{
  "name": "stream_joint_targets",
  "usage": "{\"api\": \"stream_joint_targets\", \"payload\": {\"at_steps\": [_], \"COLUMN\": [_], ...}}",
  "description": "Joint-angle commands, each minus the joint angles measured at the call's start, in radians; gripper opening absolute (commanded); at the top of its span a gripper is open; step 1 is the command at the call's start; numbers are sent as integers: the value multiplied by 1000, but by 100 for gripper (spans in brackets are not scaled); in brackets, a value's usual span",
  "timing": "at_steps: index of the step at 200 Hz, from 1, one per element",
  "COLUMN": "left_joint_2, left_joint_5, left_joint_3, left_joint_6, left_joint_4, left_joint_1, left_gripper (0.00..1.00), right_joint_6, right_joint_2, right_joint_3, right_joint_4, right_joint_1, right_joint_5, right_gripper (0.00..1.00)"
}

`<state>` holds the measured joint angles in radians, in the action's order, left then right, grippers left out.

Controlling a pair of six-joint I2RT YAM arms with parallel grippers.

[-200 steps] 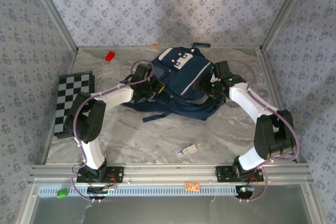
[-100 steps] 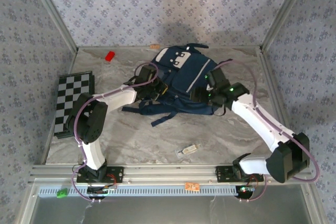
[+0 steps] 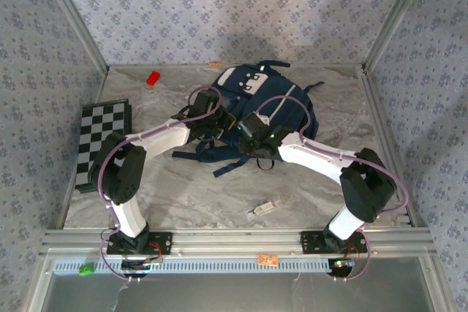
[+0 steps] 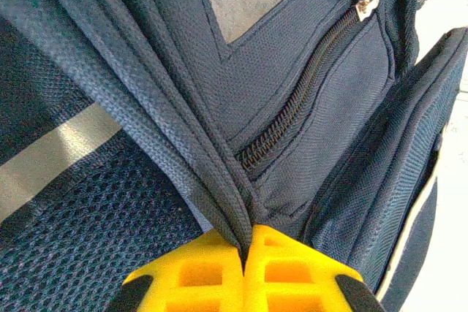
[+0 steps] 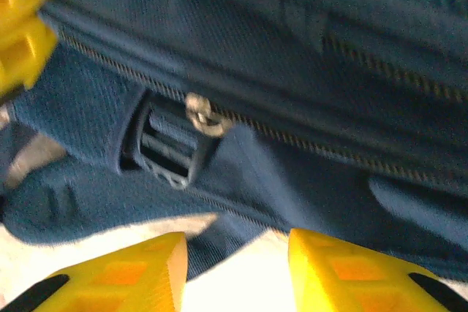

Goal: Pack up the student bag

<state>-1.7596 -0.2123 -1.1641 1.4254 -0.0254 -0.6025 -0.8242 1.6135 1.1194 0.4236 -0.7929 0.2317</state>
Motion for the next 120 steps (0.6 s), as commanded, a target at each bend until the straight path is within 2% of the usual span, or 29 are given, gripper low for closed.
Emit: {"api": "stream_joint_targets", "payload": {"at_steps": [1, 23, 36, 45, 61, 72, 120], "left_joint_2": [73, 84, 92, 97, 108, 115, 147], "left_joint_5": [-56, -66, -67, -68, -60, -54, -38], "left_joint_3": [-32, -27, -22, -15, -8, -6, 0], "left_joint_6": [8, 12, 15, 18, 19, 16, -12], "left_joint_4": [44, 54, 54, 61, 67, 65, 33], "left_joint_1": [-23, -24, -26, -26, -26, -24, 1], "left_gripper": [0, 0, 0, 0, 0, 0, 0], "right_joint_6": [-89, -136, -172, -186, -244, -290, -281], "right_joint_2": [33, 62, 62, 63, 85, 102, 85], "right_joint_3": [47, 96, 112, 111, 138, 173, 217], "right_joint_4": [-92, -63, -45, -63, -22, 51, 232], "right_joint_1": [-2, -3, -6, -5, 4, 6, -14], "right_joint_5": [130, 212, 269, 290, 320, 357, 407], "right_gripper": [41, 44, 55, 57, 56, 52, 41]}}
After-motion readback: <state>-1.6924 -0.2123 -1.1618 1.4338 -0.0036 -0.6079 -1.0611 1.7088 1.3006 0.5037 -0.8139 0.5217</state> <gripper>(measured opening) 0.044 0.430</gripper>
